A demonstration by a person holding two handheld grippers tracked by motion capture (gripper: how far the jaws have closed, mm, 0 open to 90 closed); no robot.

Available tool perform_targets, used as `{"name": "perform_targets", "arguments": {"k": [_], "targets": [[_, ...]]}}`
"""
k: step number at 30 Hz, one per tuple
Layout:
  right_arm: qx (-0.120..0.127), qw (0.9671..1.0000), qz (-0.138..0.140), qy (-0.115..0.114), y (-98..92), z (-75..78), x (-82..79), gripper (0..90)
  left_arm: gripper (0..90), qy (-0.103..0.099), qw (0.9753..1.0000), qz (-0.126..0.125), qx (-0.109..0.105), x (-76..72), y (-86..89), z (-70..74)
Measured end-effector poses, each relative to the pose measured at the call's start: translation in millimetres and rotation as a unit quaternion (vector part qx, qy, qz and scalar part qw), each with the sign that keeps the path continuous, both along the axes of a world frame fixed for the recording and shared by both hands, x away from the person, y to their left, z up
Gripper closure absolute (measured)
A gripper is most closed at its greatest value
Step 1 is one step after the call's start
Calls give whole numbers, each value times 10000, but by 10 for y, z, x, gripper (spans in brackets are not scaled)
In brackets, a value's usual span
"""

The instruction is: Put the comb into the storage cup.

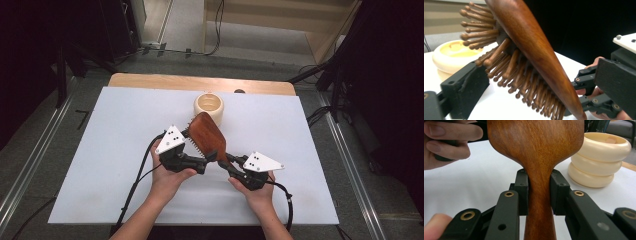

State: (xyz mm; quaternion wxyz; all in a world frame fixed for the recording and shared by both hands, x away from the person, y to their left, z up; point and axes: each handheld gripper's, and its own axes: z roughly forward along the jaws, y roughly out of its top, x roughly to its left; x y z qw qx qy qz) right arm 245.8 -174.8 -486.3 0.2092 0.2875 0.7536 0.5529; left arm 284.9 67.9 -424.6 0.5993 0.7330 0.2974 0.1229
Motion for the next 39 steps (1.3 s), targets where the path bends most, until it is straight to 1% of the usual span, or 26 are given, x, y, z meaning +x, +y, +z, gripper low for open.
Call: {"name": "perform_targets", "arguments": {"k": [4, 7, 10, 12, 19, 21, 24, 29, 31, 33, 37, 39], "targets": [[-26, 10000, 31, -2, 29, 2, -7, 699, 66, 75, 9999, 85, -44, 10, -20, -2], [-26, 10000, 36, -19, 44, 2, -10, 699, 121, 156, 9997, 177, -83, 15, -26, 3], [-9, 10000, 20, -20, 47, 4, -8, 699, 142, 258, 9993, 236, -112, 27, -35, 5], [-22, 10000, 12, -18, 46, 1, -6, 699, 157, 282, 9992, 272, -106, 35, -42, 7], [24, 10000, -19, -54, 44, 2, -16, 699, 263, 306, 9991, 284, -115, 47, -41, 3], [19, 10000, -32, -49, 50, -2, -19, 699, 263, 361, 9988, 307, -122, 53, -50, -2], [9, 10000, -37, -53, 64, -5, -25, 699, 306, 437, 9984, 321, -145, 62, -61, -11], [-5, 10000, -67, -38, 62, -17, -15, 699, 348, 578, 9979, 236, -195, 78, -63, -17], [-23, 10000, -75, -27, 63, -25, -11, 699, 369, 634, 9976, 146, -215, 86, -62, -21], [-25, 10000, -79, -23, 70, -34, -8, 699, 393, 645, 9977, 111, -194, 78, -62, -17], [-23, 10000, -91, 4, 84, -49, -2, 698, 461, 627, 9978, -66, -206, 66, -64, -10], [-34, 10000, -87, 0, 87, -50, -4, 698, 481, 669, 9975, -148, -194, 72, -55, -7]]}}
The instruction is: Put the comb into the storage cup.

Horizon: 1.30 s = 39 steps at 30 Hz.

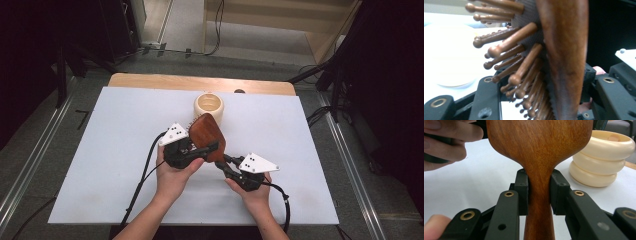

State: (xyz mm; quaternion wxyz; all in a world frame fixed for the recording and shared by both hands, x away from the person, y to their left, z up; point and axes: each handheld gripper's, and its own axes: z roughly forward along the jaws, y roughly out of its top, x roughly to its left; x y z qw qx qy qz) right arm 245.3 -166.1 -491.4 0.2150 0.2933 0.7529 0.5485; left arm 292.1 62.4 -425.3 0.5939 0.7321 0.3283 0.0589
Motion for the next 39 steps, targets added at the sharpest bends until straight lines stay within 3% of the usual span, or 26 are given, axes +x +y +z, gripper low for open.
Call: {"name": "perform_targets", "arguments": {"k": [17, 22, 29, 35, 38, 39], "targets": [[136, 9997, 154, 107, 32, -14, 10, 685, 570, -155, 9990, -428, -8, -14, 21, 39], [226, 9995, 137, 160, 13, 2, 16, 642, 581, -171, 9986, -503, -7, -16, -1, 53], [458, 9981, 194, 371, -34, 14, 56, 433, 589, -143, 9985, -521, -76, 4, -2, 70], [720, 9961, 176, 477, -69, 36, 65, 89, 589, -194, 9985, -515, -74, 31, 32, 112], [802, 9955, 191, 474, -103, 47, 67, 57, 589, -217, 9986, -473, -77, 45, 53, 131], [825, 9951, 218, 491, -111, 53, 66, 0, 589, -211, 9986, -478, -84, 52, 59, 137]]}}
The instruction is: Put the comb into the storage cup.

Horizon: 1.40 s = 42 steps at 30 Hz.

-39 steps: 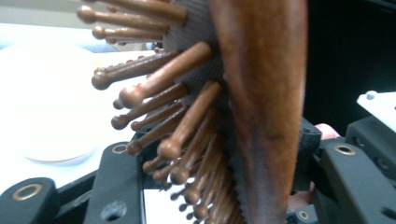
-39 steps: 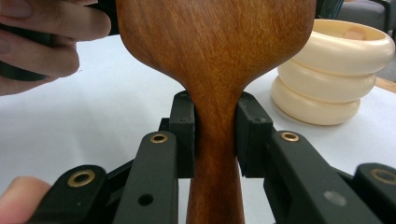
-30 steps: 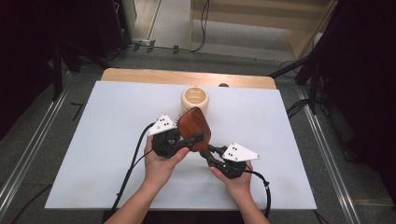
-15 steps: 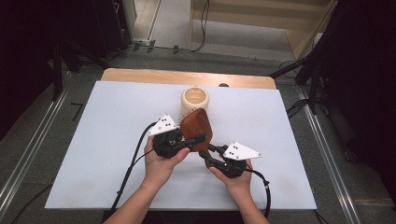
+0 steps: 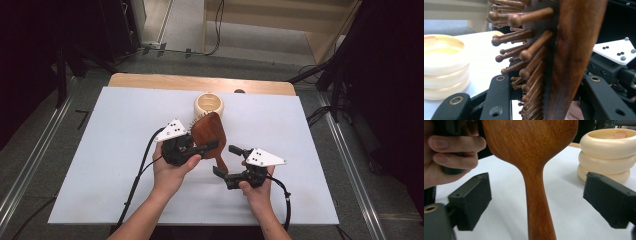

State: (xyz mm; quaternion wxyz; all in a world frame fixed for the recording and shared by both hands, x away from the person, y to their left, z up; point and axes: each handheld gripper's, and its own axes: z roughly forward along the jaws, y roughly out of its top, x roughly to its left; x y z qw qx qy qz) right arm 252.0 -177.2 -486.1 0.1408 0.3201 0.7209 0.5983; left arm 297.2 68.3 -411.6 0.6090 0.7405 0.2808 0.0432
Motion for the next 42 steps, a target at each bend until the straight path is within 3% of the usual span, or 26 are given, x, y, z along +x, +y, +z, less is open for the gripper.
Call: {"name": "perform_targets", "arguments": {"k": [10, 23, 42], "targets": [[12, 9999, -34, -126, -67, 16, -42, 0, 589, -26, 9999, 103, -13, 65, 62, 44], [-80, 9995, -229, -197, -328, -34, -106, 0, 589, -70, 9997, 246, -65, 170, 163, 104], [-93, 9961, -871, -71, -839, -133, -261, 0, 588, -152, 9989, 438, -117, 316, 320, 214]]}}
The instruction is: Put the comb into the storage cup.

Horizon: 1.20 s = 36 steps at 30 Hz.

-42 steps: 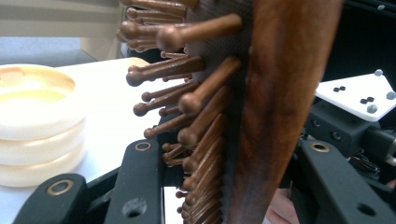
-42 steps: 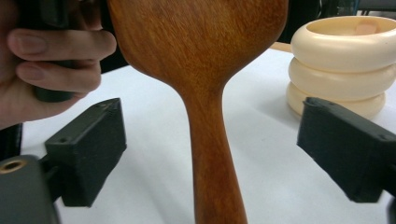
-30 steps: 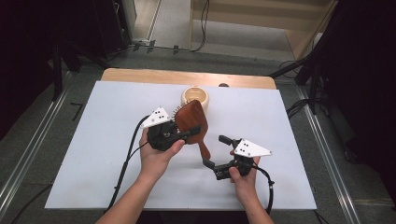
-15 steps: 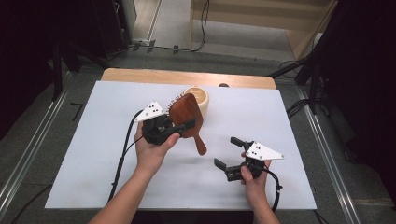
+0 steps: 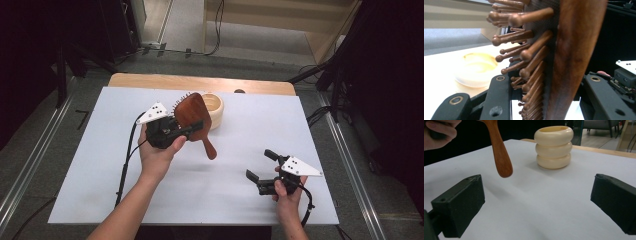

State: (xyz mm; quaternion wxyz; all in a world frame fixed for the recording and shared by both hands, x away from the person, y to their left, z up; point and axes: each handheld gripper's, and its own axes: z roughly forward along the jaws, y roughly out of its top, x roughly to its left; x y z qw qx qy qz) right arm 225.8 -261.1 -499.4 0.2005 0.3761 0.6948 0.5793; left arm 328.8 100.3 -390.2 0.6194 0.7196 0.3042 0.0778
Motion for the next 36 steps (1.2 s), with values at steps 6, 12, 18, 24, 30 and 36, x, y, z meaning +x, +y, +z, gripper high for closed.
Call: {"name": "perform_targets", "arguments": {"k": [6, 12, 18, 24, 30, 36], "targets": [[-62, 9998, -209, 1, -156, -22, -58, 0, 588, -39, 10000, 50, 12, 49, 25, 39], [-119, 9994, -332, -6, -268, -38, -98, 0, 588, -73, 9999, 96, 23, 99, 41, 82], [-131, 9990, -418, 45, -361, -57, -146, 0, 588, -91, 9999, 119, 13, 141, 49, 106], [-217, 9985, -498, 92, -435, -79, -192, 0, 588, -111, 9999, 127, -13, 182, 54, 133], [-257, 9979, -591, 86, -502, -87, -197, 0, 588, -120, 9998, 168, -22, 222, 70, 162], [-322, 9976, -609, 93, -517, -106, -188, 0, 588, -156, 9997, 187, -28, 271, 75, 192]]}}
